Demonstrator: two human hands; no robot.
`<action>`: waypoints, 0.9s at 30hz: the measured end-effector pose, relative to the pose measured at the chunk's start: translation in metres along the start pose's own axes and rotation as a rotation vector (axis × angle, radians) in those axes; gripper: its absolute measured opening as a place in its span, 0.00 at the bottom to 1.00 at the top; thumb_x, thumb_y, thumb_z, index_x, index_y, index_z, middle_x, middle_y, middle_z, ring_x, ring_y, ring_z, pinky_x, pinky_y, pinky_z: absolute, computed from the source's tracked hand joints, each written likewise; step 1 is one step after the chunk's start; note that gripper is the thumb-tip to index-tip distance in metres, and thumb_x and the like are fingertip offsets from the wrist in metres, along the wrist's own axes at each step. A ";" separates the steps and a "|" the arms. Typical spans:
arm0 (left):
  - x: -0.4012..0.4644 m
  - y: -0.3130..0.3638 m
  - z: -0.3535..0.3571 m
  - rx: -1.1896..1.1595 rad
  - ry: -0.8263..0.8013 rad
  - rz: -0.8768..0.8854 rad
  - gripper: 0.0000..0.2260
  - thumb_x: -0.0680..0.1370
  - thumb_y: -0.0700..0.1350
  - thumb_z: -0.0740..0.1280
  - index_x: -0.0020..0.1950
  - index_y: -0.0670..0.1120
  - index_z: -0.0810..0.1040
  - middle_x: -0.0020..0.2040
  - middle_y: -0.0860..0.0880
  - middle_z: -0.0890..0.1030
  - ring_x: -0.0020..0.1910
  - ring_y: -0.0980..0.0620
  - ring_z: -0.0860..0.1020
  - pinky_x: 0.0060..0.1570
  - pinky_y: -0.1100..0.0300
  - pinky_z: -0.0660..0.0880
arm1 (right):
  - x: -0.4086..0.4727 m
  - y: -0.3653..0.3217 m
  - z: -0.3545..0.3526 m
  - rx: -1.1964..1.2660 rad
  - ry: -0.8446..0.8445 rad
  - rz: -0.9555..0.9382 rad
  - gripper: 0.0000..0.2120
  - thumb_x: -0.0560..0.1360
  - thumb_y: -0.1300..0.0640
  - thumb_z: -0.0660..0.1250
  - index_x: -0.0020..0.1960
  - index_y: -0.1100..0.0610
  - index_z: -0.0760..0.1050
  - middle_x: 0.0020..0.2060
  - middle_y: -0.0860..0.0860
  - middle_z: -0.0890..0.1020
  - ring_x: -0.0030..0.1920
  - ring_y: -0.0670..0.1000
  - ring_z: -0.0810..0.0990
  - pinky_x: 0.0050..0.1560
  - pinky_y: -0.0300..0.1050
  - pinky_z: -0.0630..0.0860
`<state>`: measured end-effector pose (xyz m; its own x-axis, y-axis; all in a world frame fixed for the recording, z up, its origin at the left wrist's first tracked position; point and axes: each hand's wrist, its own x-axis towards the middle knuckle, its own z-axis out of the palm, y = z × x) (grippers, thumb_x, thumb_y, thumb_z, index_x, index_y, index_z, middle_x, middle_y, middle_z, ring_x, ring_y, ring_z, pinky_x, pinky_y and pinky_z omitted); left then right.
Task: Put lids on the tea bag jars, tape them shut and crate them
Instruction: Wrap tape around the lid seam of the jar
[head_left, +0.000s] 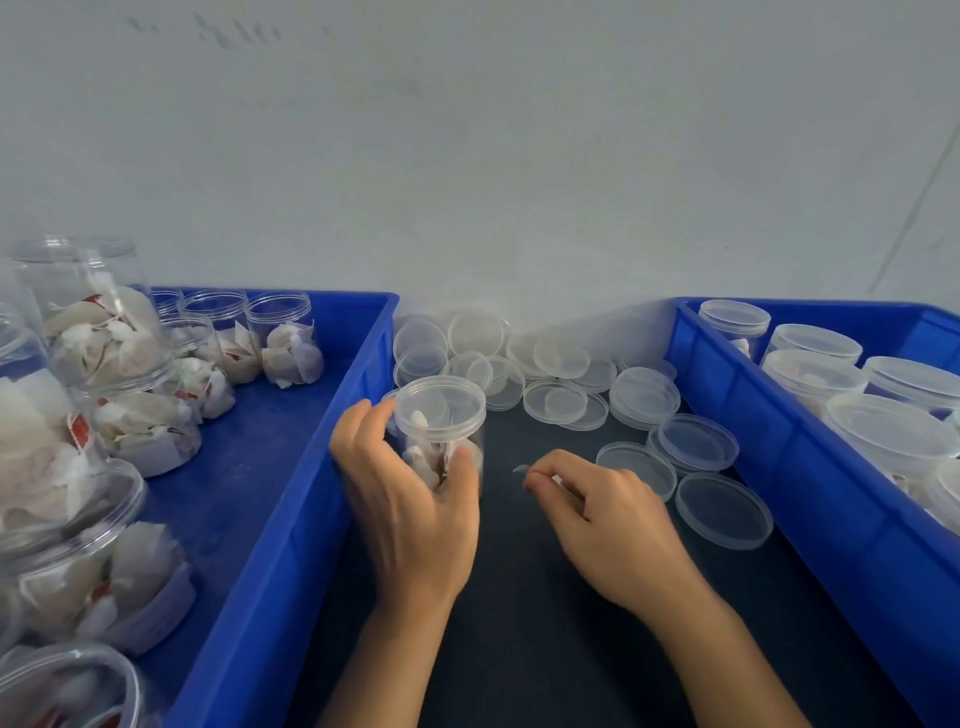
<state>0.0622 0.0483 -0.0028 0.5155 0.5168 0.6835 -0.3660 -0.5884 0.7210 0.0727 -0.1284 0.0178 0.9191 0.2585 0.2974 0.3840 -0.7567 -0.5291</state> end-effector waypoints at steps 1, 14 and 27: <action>0.000 -0.002 0.002 -0.031 -0.056 -0.050 0.31 0.76 0.48 0.73 0.76 0.42 0.66 0.72 0.42 0.68 0.69 0.46 0.71 0.69 0.58 0.70 | -0.001 -0.002 0.000 -0.004 0.008 0.001 0.07 0.84 0.40 0.59 0.53 0.40 0.74 0.31 0.48 0.79 0.36 0.52 0.75 0.44 0.51 0.77; 0.009 0.003 -0.004 0.078 -0.336 0.085 0.34 0.79 0.63 0.64 0.85 0.63 0.58 0.57 0.60 0.74 0.55 0.68 0.71 0.53 0.75 0.68 | -0.004 -0.014 -0.015 -0.033 0.198 -0.039 0.14 0.82 0.36 0.56 0.51 0.41 0.75 0.32 0.42 0.80 0.34 0.49 0.78 0.41 0.51 0.79; 0.003 0.006 -0.002 0.050 -0.517 0.120 0.33 0.80 0.61 0.64 0.83 0.70 0.54 0.66 0.61 0.70 0.62 0.60 0.75 0.55 0.54 0.80 | -0.003 -0.011 -0.014 -0.027 0.196 -0.035 0.11 0.82 0.35 0.57 0.53 0.38 0.75 0.35 0.36 0.80 0.34 0.47 0.78 0.38 0.51 0.78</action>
<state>0.0596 0.0476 0.0037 0.7915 0.0779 0.6062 -0.4146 -0.6603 0.6262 0.0641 -0.1292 0.0341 0.8694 0.1654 0.4656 0.4108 -0.7656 -0.4951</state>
